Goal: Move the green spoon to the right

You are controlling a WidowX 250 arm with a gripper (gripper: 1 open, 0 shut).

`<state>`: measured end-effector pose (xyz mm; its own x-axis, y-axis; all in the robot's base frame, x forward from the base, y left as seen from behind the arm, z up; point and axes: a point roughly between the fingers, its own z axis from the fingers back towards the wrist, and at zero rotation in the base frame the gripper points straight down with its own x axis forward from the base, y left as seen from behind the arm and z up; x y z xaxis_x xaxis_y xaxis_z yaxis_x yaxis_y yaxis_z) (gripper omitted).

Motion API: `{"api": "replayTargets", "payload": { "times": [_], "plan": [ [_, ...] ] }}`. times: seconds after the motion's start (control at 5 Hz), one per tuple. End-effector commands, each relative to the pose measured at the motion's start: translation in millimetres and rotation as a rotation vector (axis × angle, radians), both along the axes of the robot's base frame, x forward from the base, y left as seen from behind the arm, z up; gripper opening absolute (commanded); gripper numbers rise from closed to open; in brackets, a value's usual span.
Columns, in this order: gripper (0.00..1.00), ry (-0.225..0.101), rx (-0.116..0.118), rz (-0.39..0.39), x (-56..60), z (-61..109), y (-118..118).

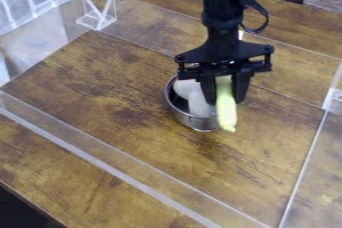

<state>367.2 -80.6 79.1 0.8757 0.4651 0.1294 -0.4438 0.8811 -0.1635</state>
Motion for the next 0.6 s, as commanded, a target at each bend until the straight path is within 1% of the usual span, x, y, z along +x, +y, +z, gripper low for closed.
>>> {"api": "replayTargets", "payload": {
  "times": [0.0, 0.2, 0.4],
  "plan": [
    [0.0, -0.079, -0.022, -0.088, -1.0, 37.2, -11],
    [0.0, -0.072, -0.026, -0.149, -2.1, 41.5, -23],
    [0.0, -0.05, -0.033, -0.243, -1.1, 41.7, -37]
  ]
}}
